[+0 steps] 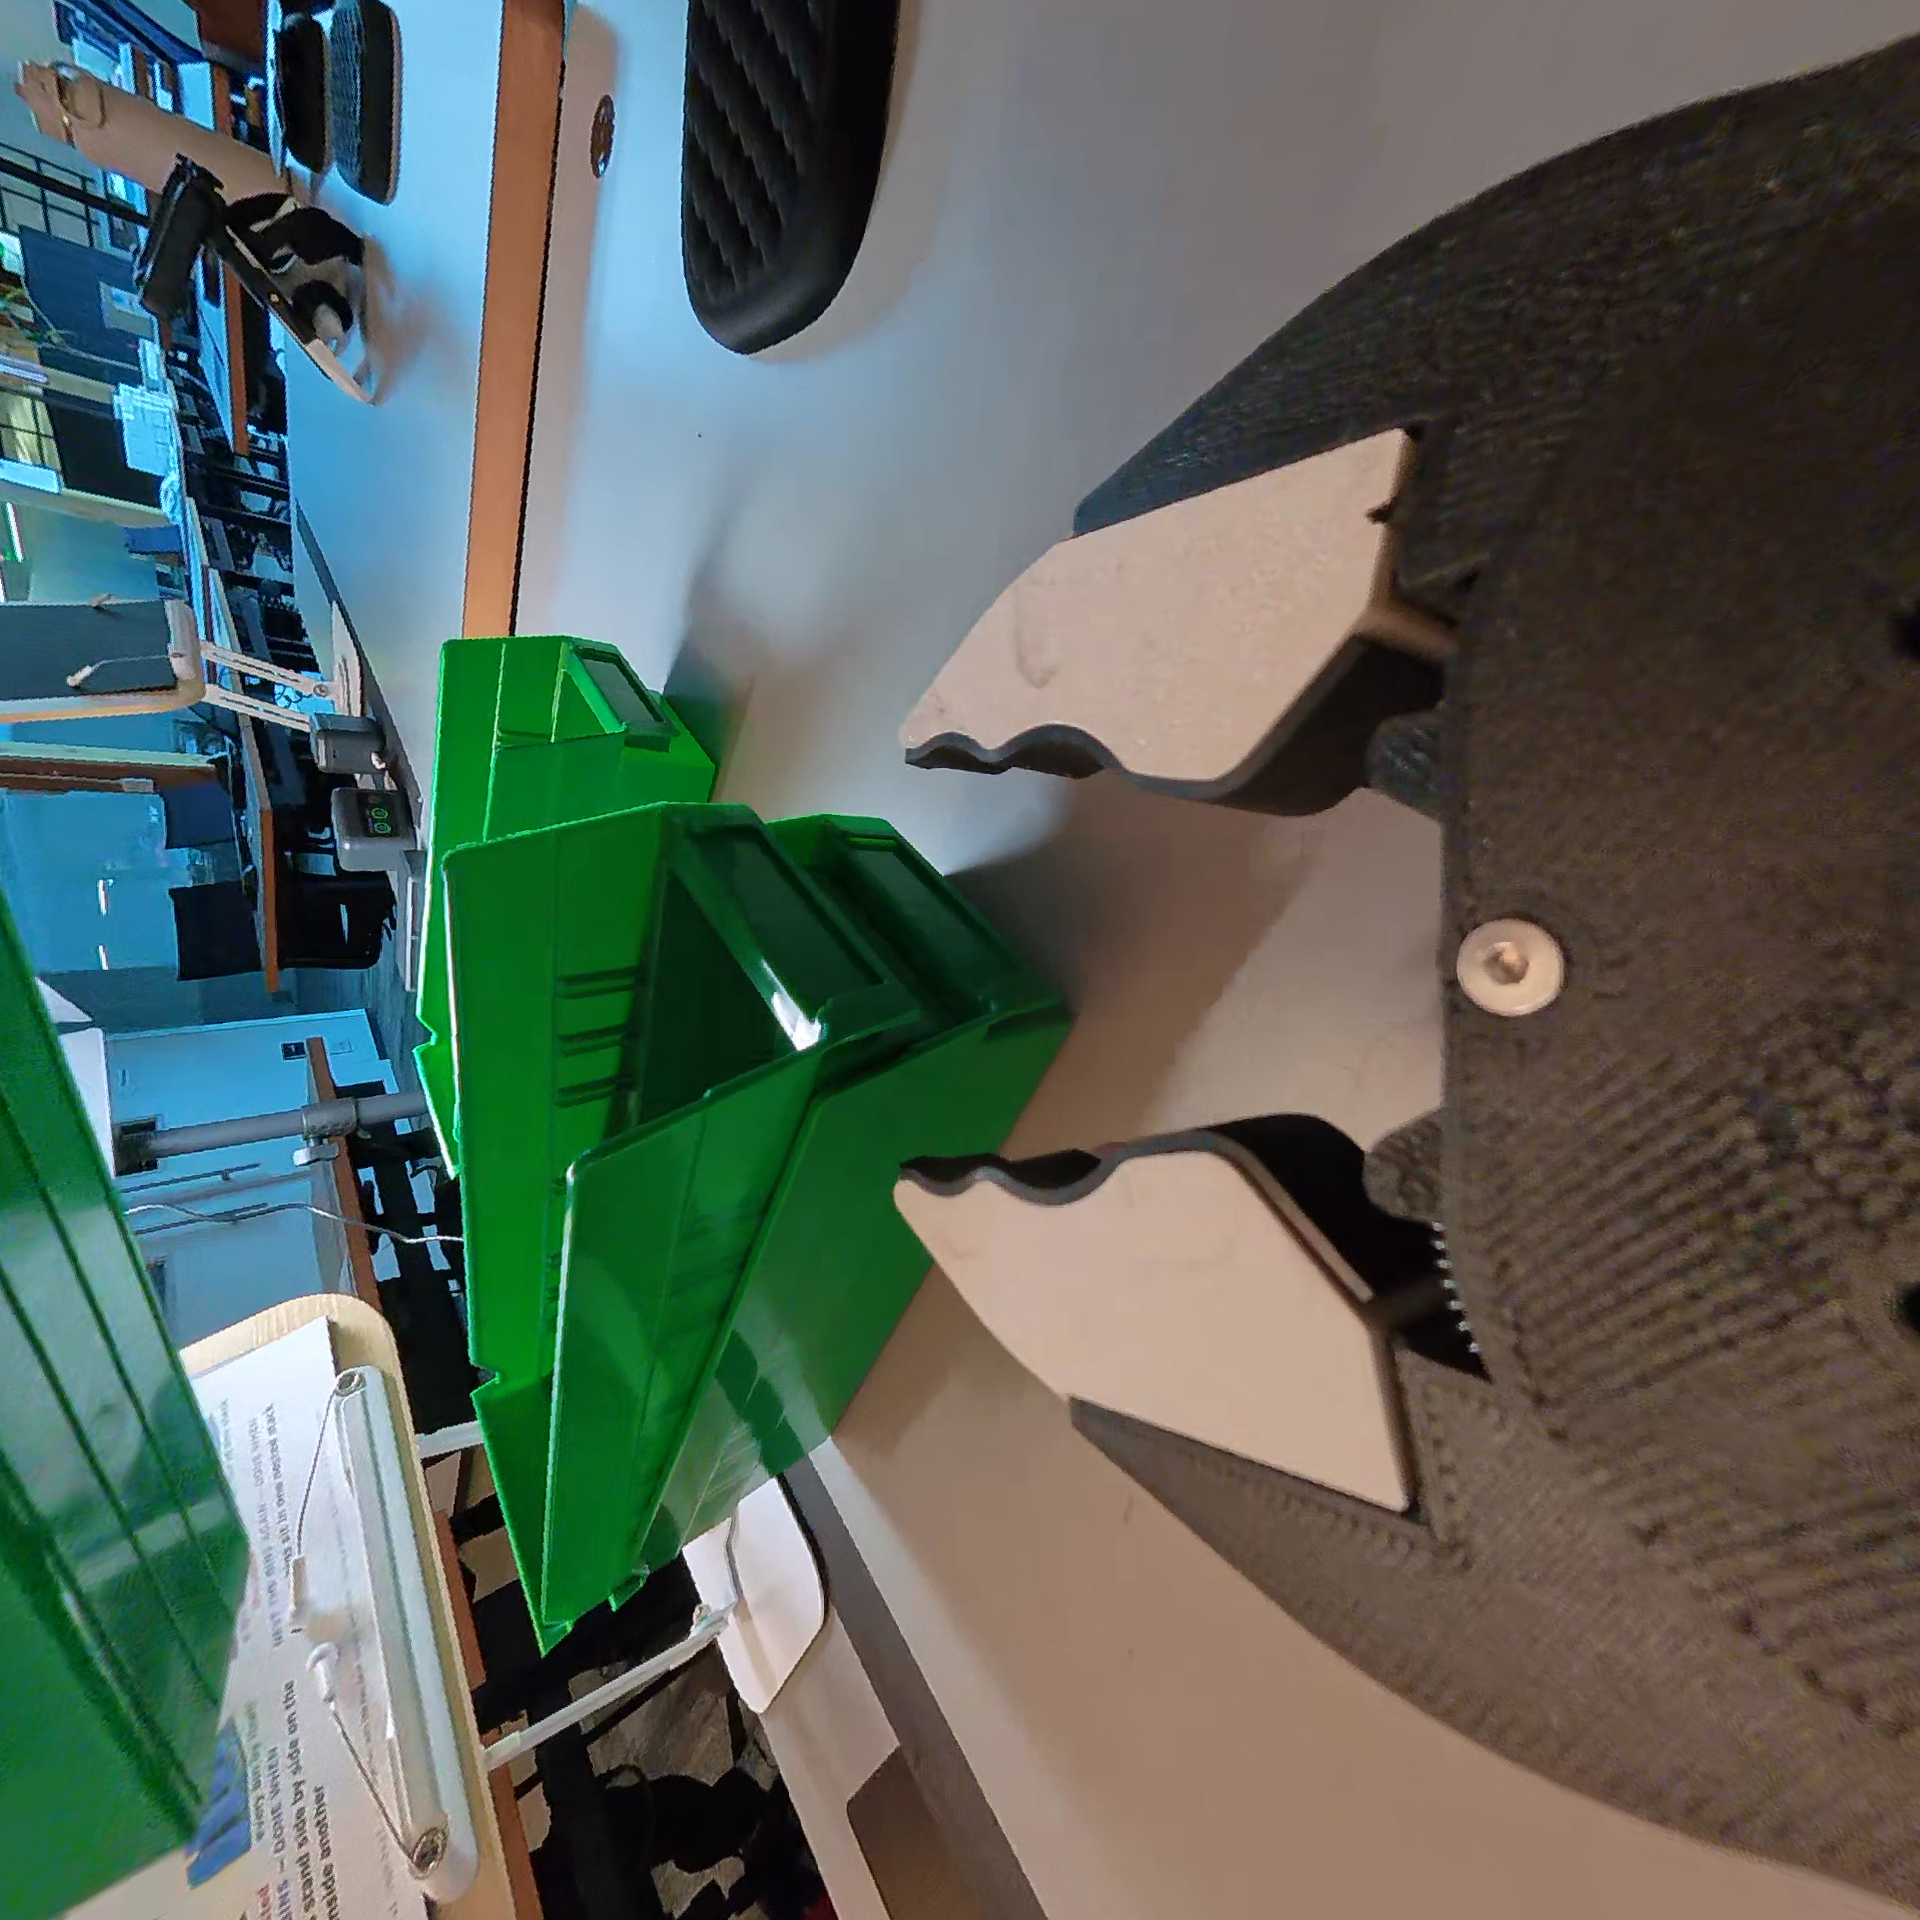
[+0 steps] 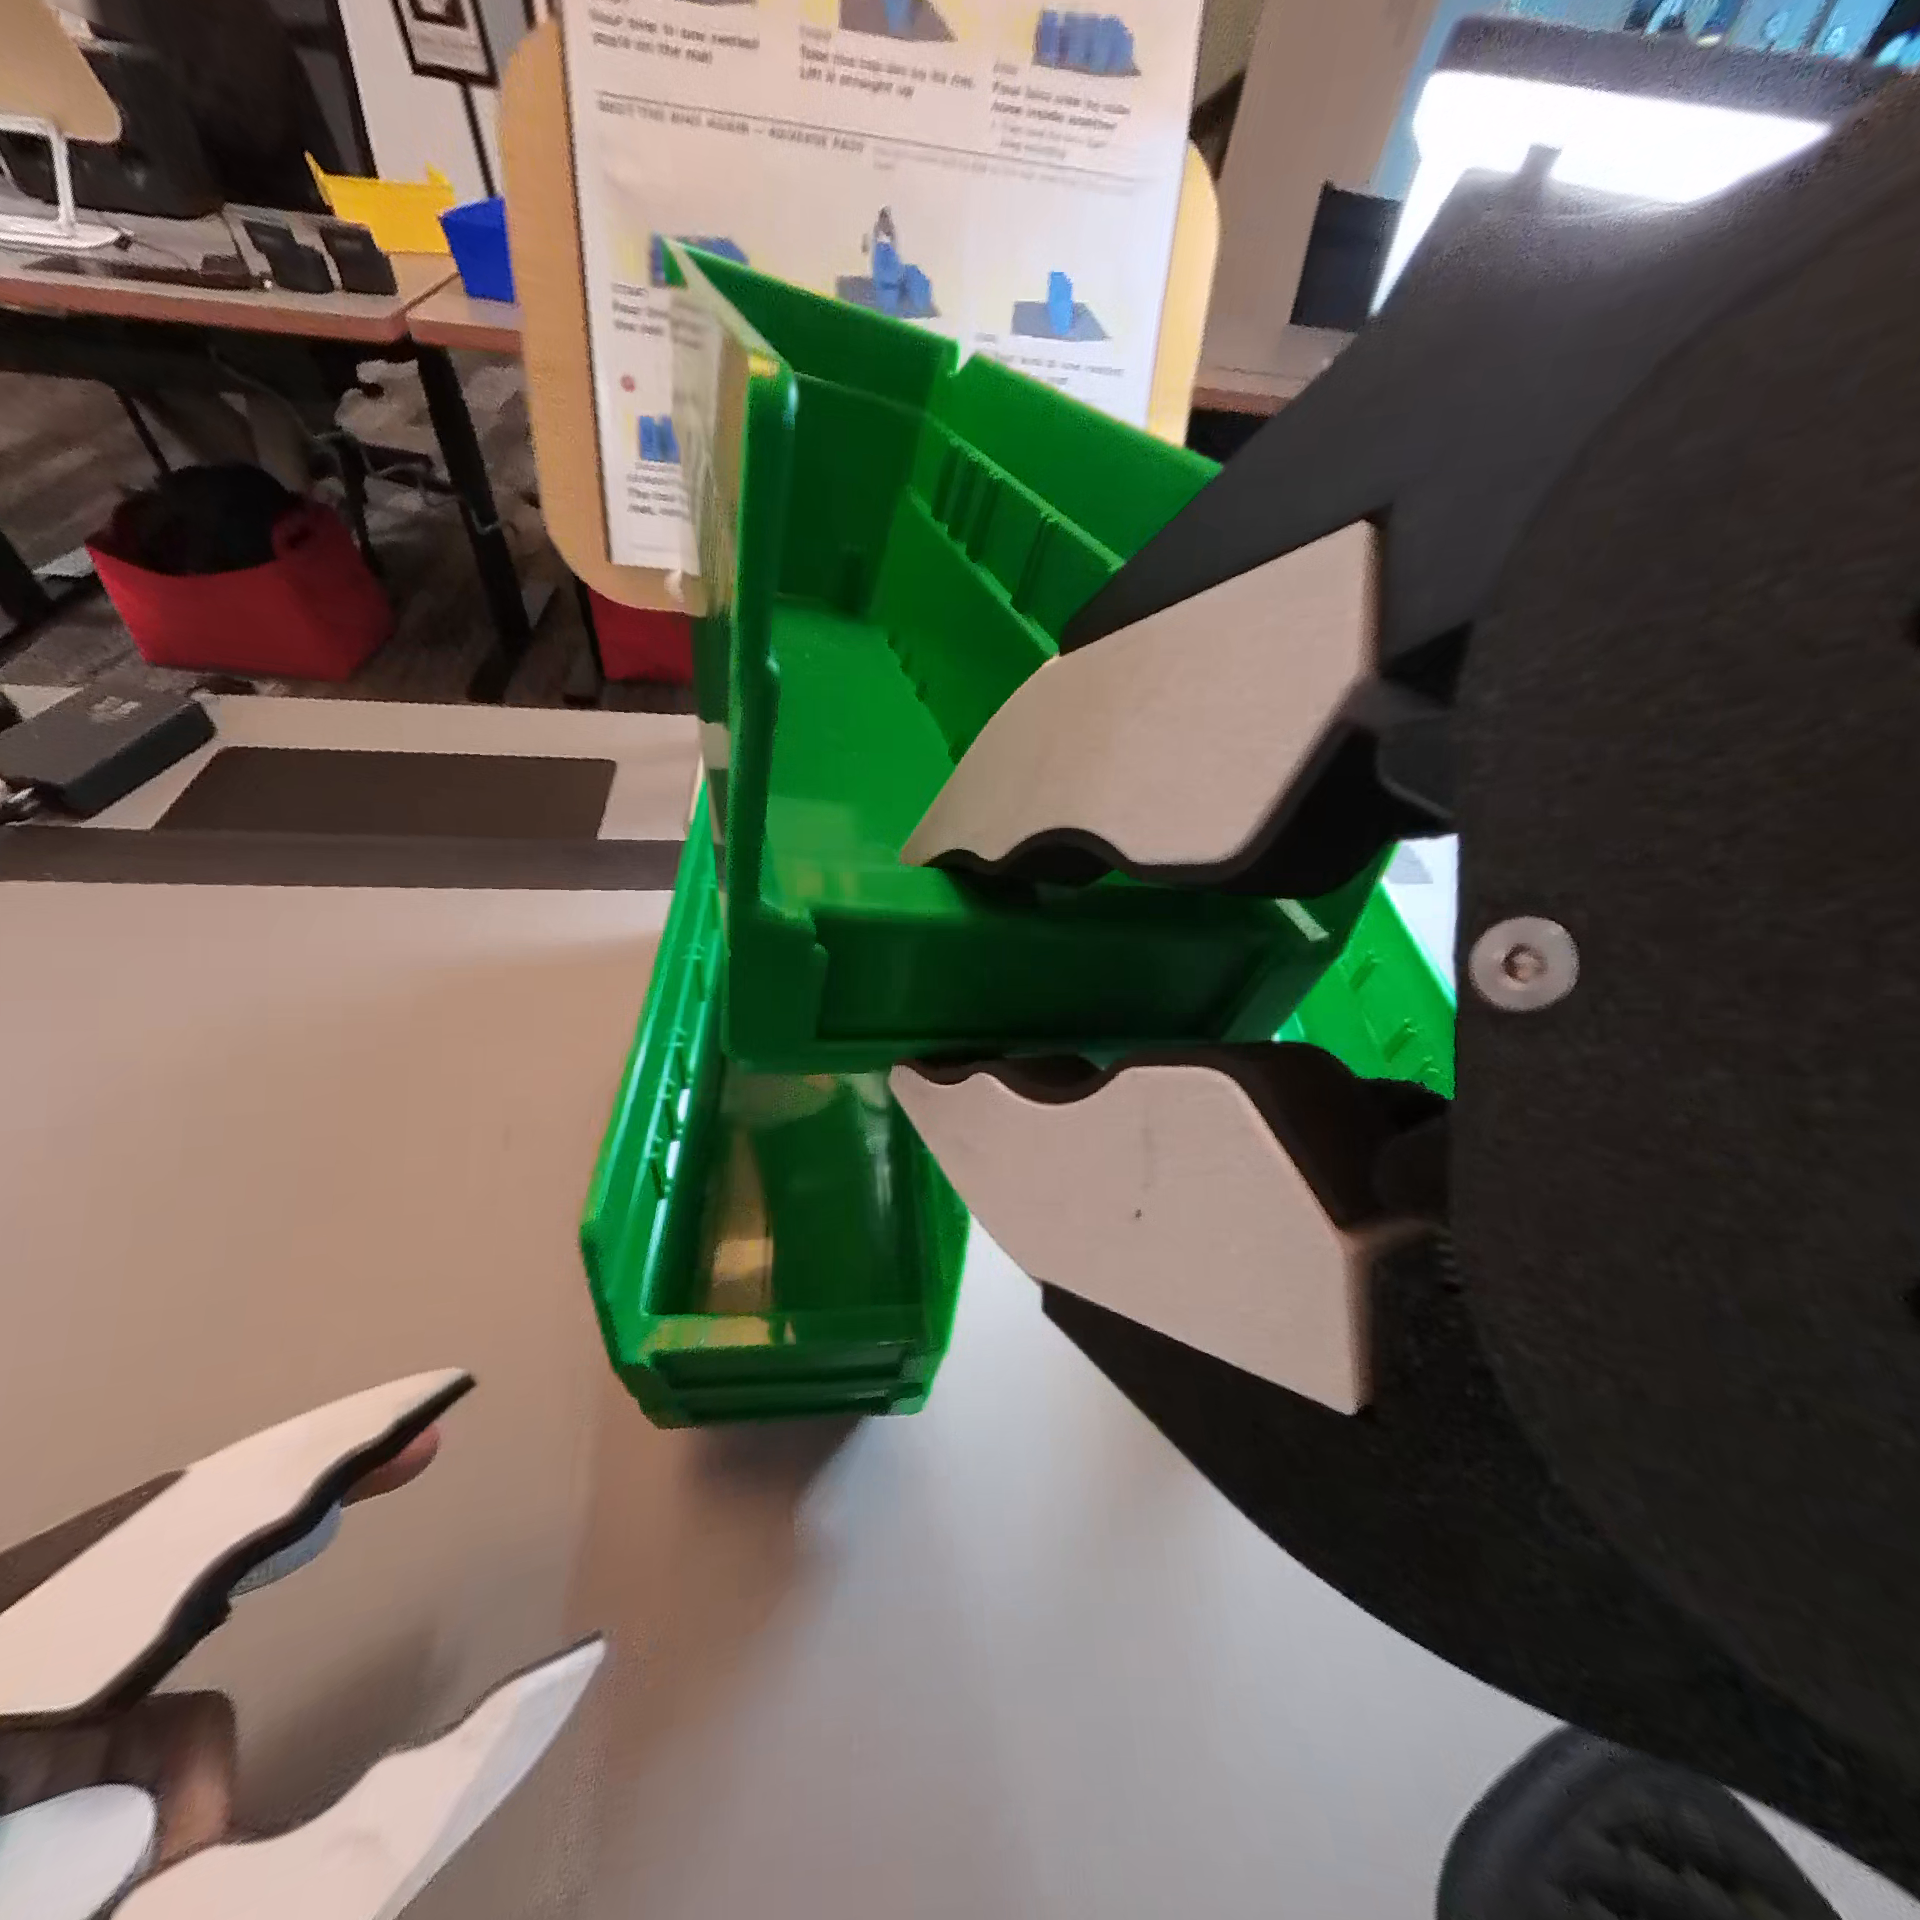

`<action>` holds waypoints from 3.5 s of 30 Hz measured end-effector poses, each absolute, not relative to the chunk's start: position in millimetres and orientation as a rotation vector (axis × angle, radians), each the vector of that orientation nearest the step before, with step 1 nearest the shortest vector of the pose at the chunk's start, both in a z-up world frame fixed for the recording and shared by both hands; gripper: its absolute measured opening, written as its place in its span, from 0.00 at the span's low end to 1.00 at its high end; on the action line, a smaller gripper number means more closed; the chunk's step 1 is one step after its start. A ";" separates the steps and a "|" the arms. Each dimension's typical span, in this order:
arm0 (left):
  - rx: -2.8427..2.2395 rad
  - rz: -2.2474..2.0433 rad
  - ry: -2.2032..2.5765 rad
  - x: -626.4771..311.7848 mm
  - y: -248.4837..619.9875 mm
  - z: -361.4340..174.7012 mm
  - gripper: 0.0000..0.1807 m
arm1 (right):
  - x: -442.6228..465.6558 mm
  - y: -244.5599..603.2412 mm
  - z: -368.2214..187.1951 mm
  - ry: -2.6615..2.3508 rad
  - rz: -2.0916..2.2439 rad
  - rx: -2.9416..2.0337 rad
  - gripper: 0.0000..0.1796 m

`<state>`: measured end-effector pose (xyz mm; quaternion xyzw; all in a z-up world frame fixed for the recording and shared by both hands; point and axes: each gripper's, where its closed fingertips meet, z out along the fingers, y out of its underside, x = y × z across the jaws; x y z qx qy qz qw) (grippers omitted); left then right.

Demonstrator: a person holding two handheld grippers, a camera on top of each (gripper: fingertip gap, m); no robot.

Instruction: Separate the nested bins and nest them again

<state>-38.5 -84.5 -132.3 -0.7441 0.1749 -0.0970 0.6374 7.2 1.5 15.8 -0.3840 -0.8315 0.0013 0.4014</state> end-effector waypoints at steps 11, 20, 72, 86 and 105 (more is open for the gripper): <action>-1.737 -0.223 0.405 -36.8 -81.5 -143.8 0.39 | 68.7 47.8 -64.2 -2.053 -0.148 -1.064 0.16; -1.743 -0.219 0.400 -38.4 -81.1 -145.9 0.39 | 70.4 58.8 -181.9 -2.125 -0.200 -1.105 0.16; -2.205 0.604 1.346 -8.5 -0.8 -170.3 0.17 | 196.3 12.1 -129.2 -1.061 0.838 -1.403 0.32; -2.128 0.455 1.269 -8.1 5.5 -68.7 0.17 | 196.9 10.2 -128.6 -1.062 0.845 -1.386 0.29; -2.178 0.607 1.094 -111.6 -62.0 -121.1 0.17 | 196.1 14.6 -132.2 -1.054 0.807 -1.416 0.32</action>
